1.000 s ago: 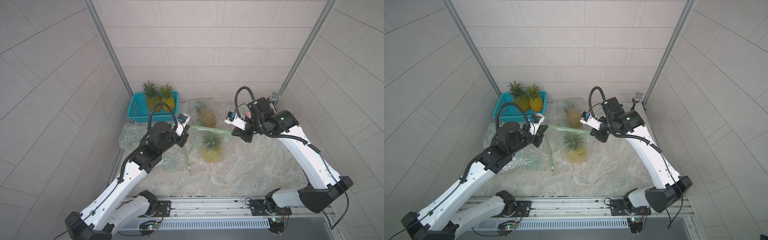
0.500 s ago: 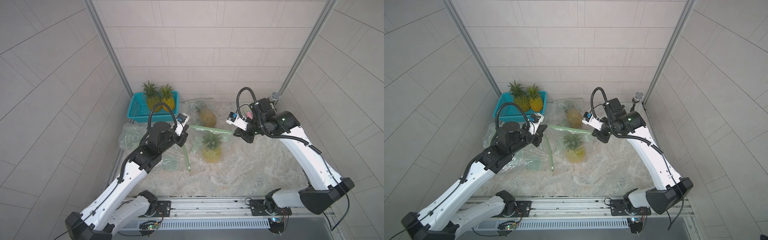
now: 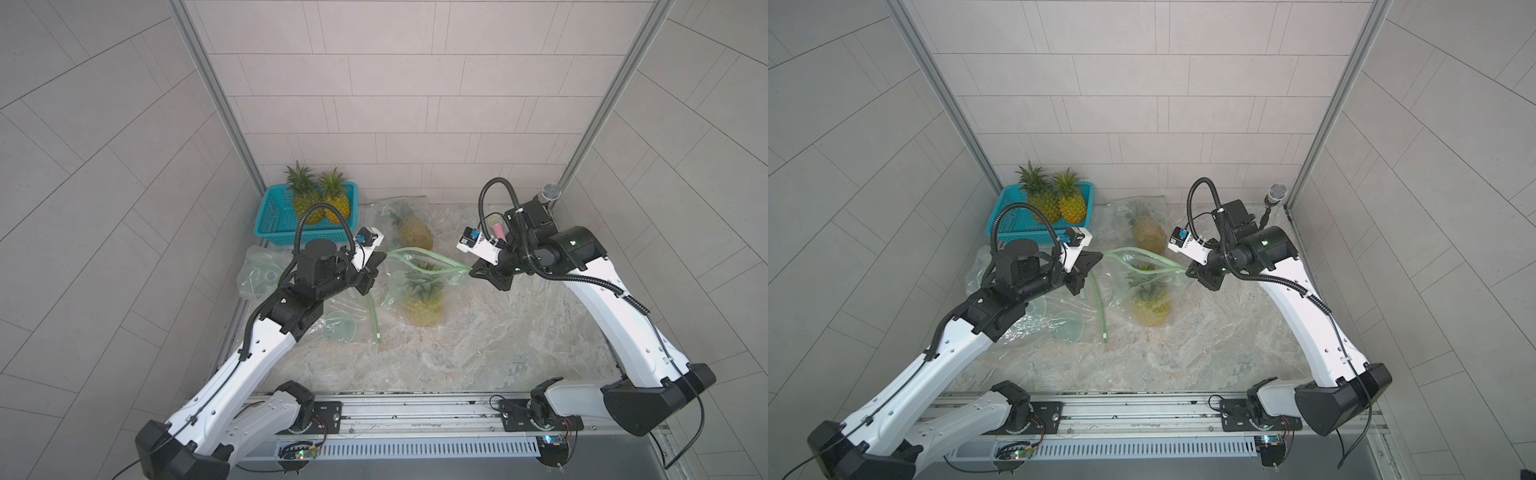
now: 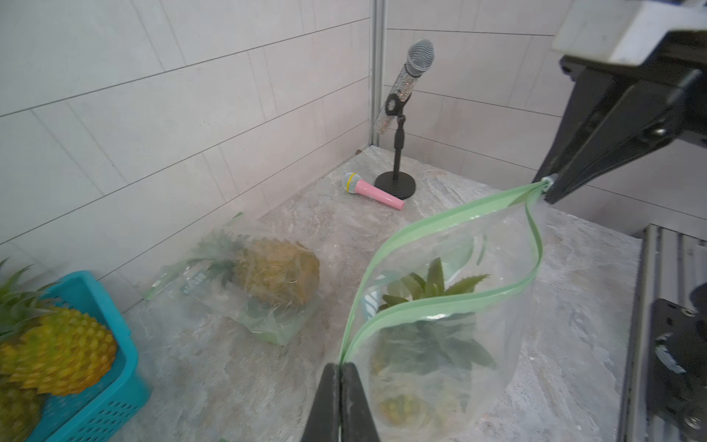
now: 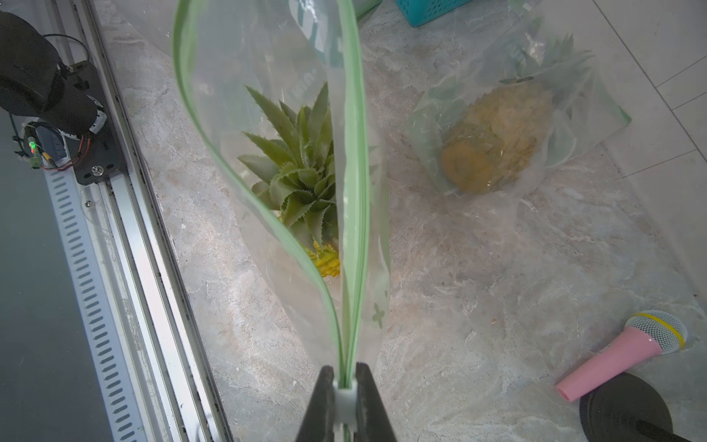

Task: Open the zip-top bag and take out the pineapple
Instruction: Open the zipper of the food storage bag at the center of the board.

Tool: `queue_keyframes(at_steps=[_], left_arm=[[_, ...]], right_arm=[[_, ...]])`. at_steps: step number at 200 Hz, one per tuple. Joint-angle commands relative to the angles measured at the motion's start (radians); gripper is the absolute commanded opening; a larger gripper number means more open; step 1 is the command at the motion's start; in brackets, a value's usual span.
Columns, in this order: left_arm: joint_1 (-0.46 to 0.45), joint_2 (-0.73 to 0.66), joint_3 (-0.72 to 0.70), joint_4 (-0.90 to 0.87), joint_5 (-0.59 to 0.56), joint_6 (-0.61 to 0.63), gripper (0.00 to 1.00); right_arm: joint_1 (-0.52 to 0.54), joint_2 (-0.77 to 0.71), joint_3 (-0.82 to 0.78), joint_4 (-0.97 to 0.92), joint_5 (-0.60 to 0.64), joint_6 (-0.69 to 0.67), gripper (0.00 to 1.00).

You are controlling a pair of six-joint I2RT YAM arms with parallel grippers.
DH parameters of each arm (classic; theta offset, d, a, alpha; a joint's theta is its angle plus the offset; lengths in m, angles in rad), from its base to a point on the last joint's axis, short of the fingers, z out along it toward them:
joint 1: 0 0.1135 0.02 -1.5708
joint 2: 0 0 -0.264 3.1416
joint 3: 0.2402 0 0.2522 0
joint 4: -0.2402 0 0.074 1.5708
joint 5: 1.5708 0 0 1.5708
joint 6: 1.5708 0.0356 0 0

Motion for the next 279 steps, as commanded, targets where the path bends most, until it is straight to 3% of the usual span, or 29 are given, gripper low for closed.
queue_keyframes(at_steps=[1,84,110,153,215,279], left_arm=[[0.001,0.018,0.030,0.023,0.166,0.024,0.00],[-0.002,0.068,0.046,0.019,0.286,-0.001,0.00],[-0.002,0.057,0.044,0.013,0.265,0.005,0.00],[-0.002,0.048,0.041,0.001,0.228,0.014,0.00],[-0.002,0.043,0.040,-0.006,0.214,0.017,0.00],[-0.002,0.038,0.036,-0.006,0.205,0.018,0.00]], right_arm=[[-0.002,-0.013,-0.009,-0.001,-0.042,-0.003,0.02],[0.006,-0.003,-0.014,0.072,-0.097,0.020,0.08],[0.009,-0.019,-0.010,0.108,-0.089,0.050,0.24],[0.043,-0.066,-0.014,0.193,-0.107,0.088,0.36],[0.146,0.047,0.073,0.185,-0.075,0.075,0.21],[0.202,0.159,0.108,0.165,-0.032,0.084,0.20]])
